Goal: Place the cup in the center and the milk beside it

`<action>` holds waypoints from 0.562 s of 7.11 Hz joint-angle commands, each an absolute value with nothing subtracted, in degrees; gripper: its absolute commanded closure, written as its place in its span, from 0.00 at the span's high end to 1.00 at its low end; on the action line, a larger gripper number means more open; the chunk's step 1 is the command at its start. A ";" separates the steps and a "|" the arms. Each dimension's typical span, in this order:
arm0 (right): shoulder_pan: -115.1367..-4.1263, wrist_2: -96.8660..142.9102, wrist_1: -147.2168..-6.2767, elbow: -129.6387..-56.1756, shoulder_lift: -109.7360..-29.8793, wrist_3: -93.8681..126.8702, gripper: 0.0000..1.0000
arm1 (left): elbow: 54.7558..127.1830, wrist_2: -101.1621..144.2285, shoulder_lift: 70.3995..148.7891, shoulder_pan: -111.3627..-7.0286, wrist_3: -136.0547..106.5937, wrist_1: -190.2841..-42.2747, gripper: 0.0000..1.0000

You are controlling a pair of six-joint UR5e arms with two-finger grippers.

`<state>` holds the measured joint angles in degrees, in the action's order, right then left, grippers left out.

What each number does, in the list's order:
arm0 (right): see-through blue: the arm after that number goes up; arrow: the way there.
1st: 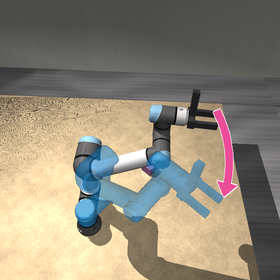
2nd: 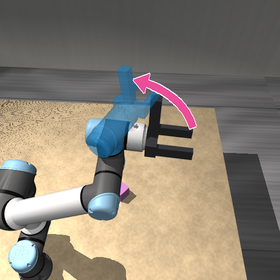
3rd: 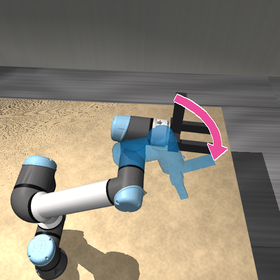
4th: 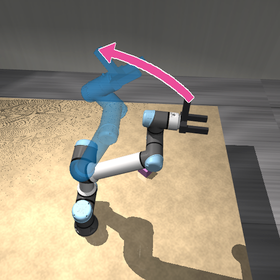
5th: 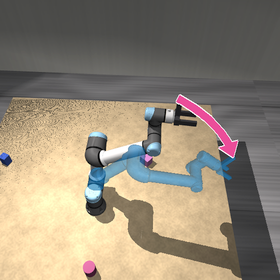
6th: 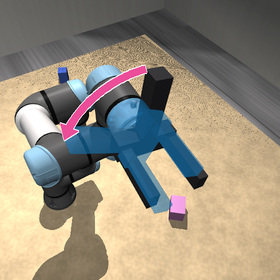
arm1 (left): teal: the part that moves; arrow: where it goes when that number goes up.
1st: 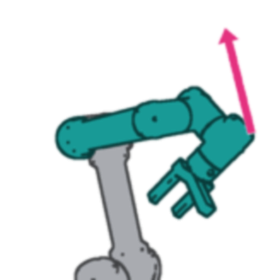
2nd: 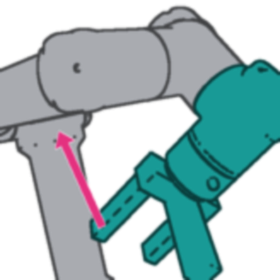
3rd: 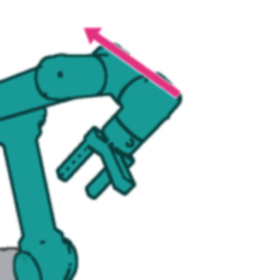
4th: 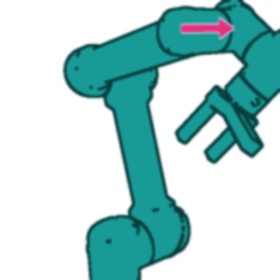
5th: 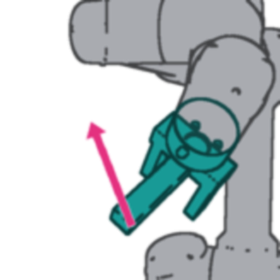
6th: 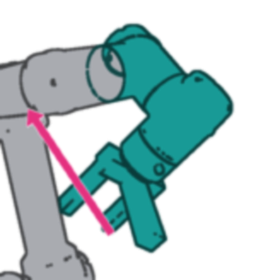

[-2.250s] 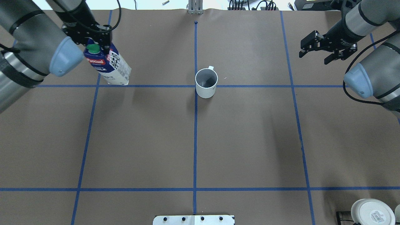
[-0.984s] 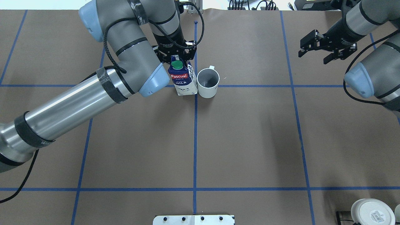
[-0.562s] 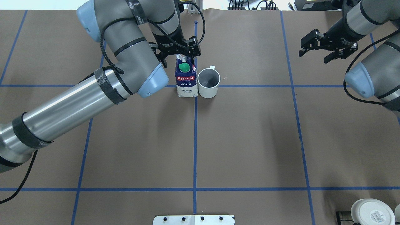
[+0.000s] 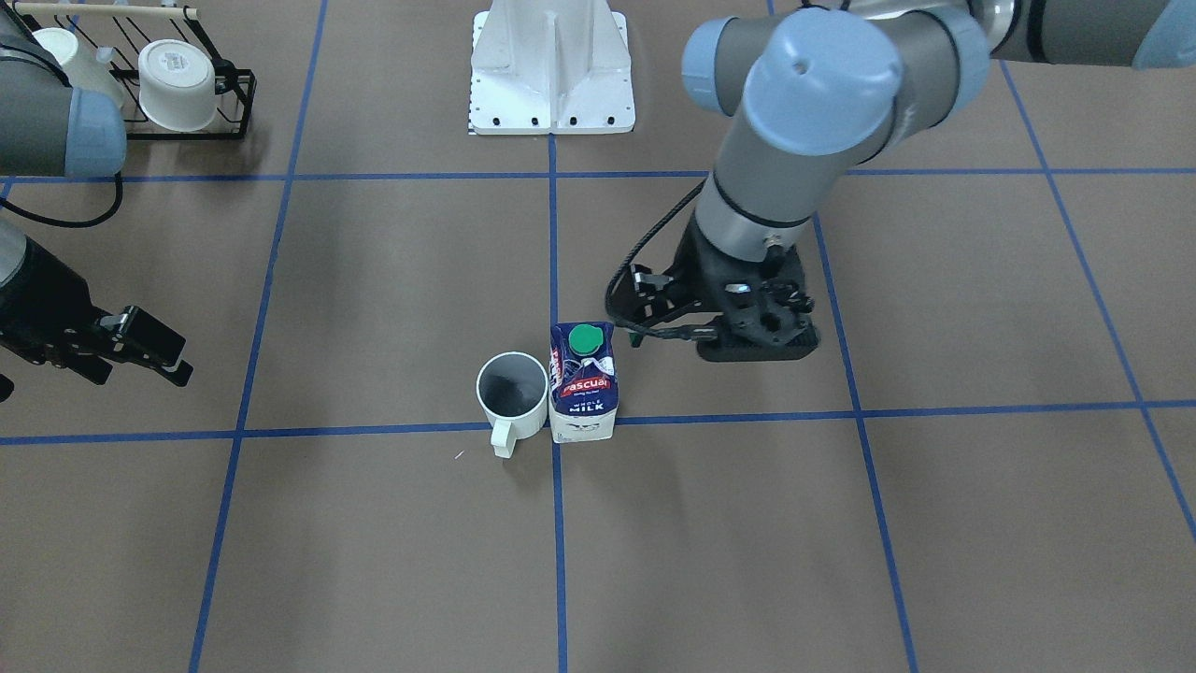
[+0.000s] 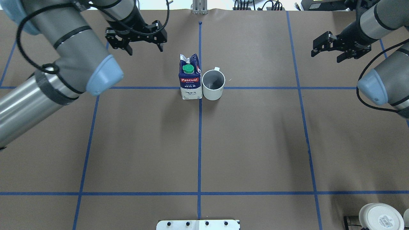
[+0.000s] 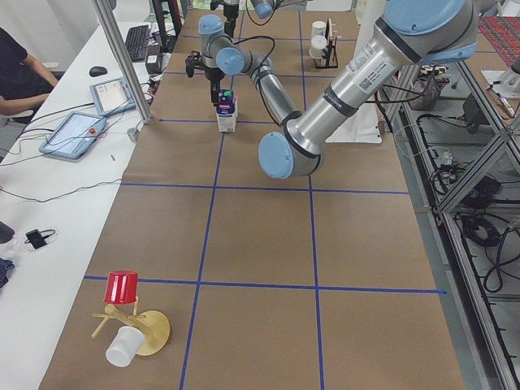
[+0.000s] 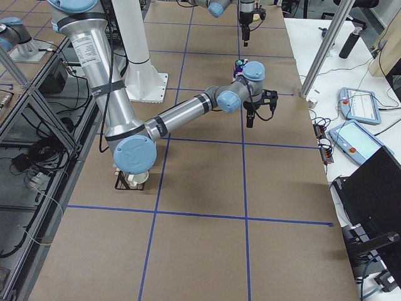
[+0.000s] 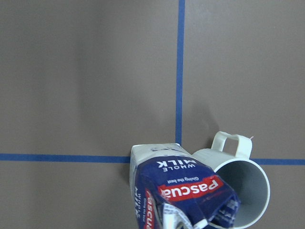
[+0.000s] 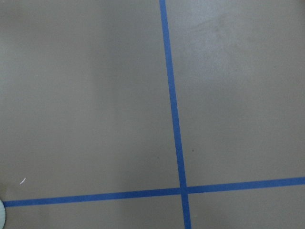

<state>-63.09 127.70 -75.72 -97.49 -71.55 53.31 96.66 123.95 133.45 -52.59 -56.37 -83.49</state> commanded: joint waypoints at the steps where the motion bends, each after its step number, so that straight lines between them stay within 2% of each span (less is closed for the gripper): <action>1: -65.54 124.98 -74.71 -96.77 -77.05 43.50 1.00 | 105.79 124.27 119.77 -59.72 -44.55 -82.44 0.98; 4: -76.69 131.89 -75.50 -93.45 -83.92 30.00 1.00 | 106.27 130.76 102.80 -74.47 -17.96 -82.79 0.98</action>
